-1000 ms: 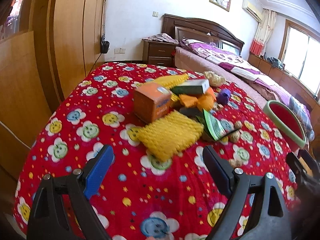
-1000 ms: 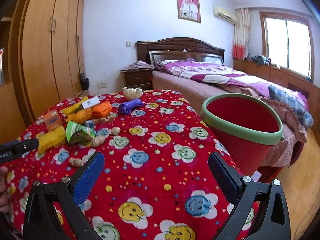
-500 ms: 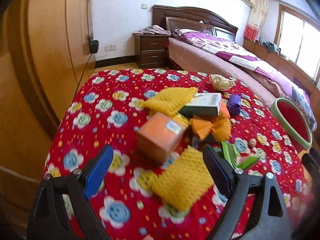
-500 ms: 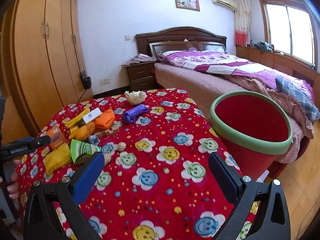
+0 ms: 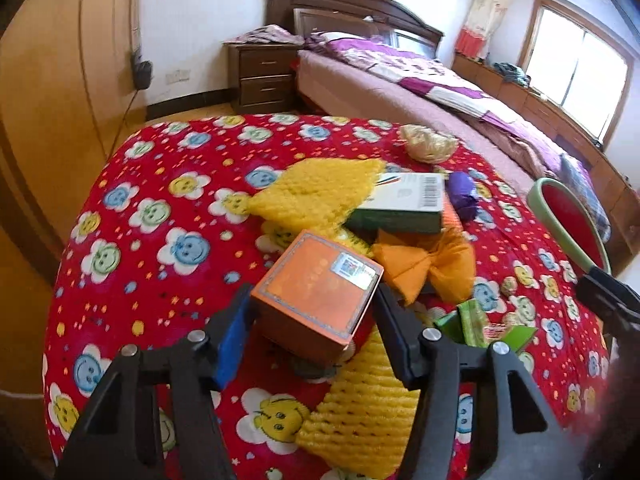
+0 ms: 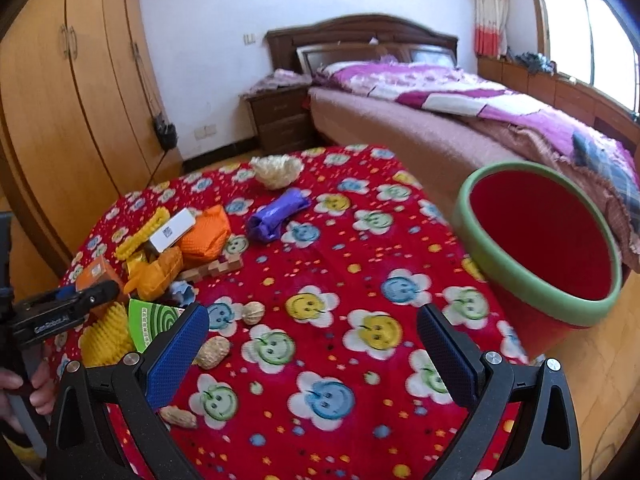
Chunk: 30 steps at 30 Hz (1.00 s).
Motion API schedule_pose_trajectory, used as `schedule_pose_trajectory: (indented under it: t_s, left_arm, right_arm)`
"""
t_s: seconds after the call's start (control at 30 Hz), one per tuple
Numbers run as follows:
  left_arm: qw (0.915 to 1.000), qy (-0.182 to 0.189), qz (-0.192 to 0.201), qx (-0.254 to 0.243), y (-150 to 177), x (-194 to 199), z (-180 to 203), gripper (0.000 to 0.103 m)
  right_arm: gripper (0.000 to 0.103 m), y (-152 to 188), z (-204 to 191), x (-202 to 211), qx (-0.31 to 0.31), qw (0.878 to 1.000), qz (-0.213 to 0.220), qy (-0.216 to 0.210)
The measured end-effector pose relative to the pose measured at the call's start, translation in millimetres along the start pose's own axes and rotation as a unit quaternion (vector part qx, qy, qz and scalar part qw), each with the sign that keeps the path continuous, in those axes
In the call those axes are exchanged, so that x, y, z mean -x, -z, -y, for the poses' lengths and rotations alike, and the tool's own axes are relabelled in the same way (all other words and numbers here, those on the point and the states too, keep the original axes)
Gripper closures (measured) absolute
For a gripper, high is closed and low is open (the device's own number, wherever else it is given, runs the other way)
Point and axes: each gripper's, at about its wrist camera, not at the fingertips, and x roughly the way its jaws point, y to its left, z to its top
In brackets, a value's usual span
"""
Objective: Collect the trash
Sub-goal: 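Grasp the orange cardboard box with the left tool while the right grasps the purple plastic roll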
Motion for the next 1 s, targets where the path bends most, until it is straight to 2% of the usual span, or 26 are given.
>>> schedule_pose_trajectory:
  t_s: [0.1, 0.2, 0.33, 0.47, 0.63, 0.7, 0.77, 0.83, 0.93, 1.0]
  left_arm:
    - [0.9998, -0.001, 0.017, -0.007, -7.8, 6.9, 3.4, 0.043]
    - [0.9991, -0.018, 0.039, 0.002, -17.9, 12.6, 2.5, 0.043]
    - [0.9982, -0.020, 0.048, 0.031, -33.9, 13.9, -3.0, 0.043]
    - [0.9976, -0.031, 0.048, 0.039, -46.5, 9.7, -1.7, 0.043]
    - [0.9972, -0.036, 0.046, 0.047, -54.6, 5.9, 4.0, 0.043]
    - [0.9970, -0.035, 0.046, 0.051, -54.7, 5.4, 7.4, 0.043]
    - [0.9970, -0.034, 0.043, 0.054, -55.6, 3.7, 10.7, 0.043]
    - [0.9972, -0.032, 0.039, 0.055, -56.1, 1.6, 16.0, 0.043]
    - [0.9976, -0.026, 0.033, 0.055, -56.1, -0.1, 24.1, 0.043]
    - [0.9979, -0.020, 0.032, 0.052, -55.4, 1.9, 30.0, 0.043]
  right_arm:
    - [0.000, -8.5, -5.6, -13.5, 0.004, 1.000, -0.014, -0.008]
    - [0.000, -20.7, -10.9, -23.2, 0.016, 1.000, -0.013, -0.006]
    - [0.001, -41.4, -17.3, -38.9, 0.024, 1.000, -0.013, -0.010]
    - [0.004, -52.1, -22.6, -59.2, 0.026, 0.999, -0.021, -0.011]
    - [0.026, -62.7, -23.6, -92.4, 0.005, 0.998, -0.050, -0.024]
    - [0.030, -67.0, -22.7, -103.8, -0.002, 0.998, -0.056, -0.029]
    - [0.041, -69.3, -23.0, -115.6, -0.006, 0.997, -0.065, -0.034]
    - [0.060, -69.9, -21.5, -125.9, -0.010, 0.996, -0.080, -0.045]
    - [0.074, -66.0, -19.0, -130.1, -0.015, 0.995, -0.086, -0.048]
    - [0.076, -64.8, -15.8, -127.3, -0.020, 0.995, -0.084, -0.056]
